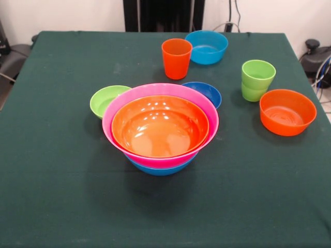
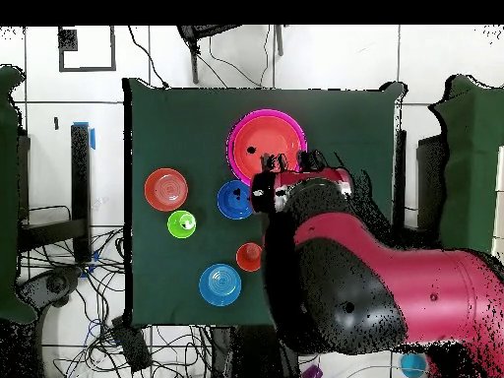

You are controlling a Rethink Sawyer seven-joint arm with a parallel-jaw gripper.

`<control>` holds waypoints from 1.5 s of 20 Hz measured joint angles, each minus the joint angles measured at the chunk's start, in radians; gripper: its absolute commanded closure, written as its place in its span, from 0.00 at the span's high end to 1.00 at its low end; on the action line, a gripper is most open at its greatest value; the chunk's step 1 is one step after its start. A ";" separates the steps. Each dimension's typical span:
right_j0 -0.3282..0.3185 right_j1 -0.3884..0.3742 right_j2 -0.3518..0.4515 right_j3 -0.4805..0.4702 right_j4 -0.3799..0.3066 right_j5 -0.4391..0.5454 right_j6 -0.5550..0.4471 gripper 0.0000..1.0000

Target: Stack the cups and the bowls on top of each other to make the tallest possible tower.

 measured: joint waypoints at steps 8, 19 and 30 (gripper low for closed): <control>0.112 0.036 -0.096 0.009 -0.047 0.017 0.000 1.00; 0.341 0.189 -0.331 -0.026 -0.257 0.250 0.000 1.00; 0.371 0.246 -0.449 -0.063 -0.268 0.334 0.000 1.00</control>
